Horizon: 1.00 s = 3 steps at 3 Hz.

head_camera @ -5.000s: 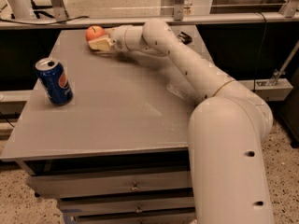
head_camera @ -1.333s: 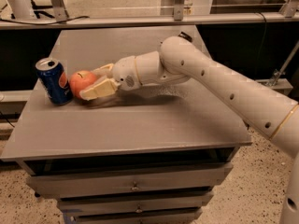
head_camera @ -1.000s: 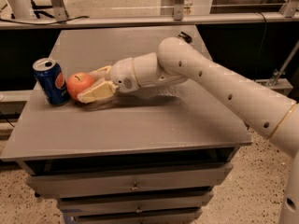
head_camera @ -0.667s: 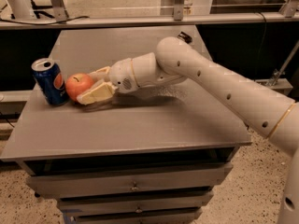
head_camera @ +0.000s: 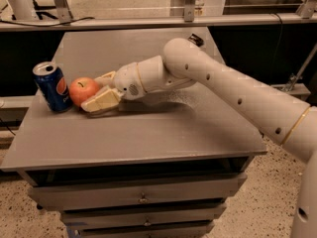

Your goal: Move apple near pepsi can

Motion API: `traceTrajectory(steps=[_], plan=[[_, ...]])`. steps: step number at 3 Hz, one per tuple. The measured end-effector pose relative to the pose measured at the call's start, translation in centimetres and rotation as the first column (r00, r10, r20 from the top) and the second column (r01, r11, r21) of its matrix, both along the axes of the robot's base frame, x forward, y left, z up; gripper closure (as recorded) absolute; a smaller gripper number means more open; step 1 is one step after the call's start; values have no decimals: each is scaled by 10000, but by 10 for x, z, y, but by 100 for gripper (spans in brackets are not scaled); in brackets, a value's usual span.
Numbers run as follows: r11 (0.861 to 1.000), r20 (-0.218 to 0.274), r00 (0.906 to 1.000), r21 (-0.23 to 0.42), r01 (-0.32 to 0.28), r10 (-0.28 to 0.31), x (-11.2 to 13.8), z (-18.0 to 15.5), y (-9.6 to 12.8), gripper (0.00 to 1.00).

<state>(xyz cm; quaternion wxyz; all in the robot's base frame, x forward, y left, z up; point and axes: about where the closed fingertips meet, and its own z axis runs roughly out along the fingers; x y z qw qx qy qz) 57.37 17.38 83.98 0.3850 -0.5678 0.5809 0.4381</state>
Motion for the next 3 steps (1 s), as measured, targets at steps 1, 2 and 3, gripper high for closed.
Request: traceTrajectory(steps=[1,2,3], plan=[[9999,90,9999,-133,-107,108,-1,0,0,0],[9996,196,9997,-263,-138,143,-2,3,-3,0],[9994,266,9996,-322,-122,131,-2,5,-6,0]])
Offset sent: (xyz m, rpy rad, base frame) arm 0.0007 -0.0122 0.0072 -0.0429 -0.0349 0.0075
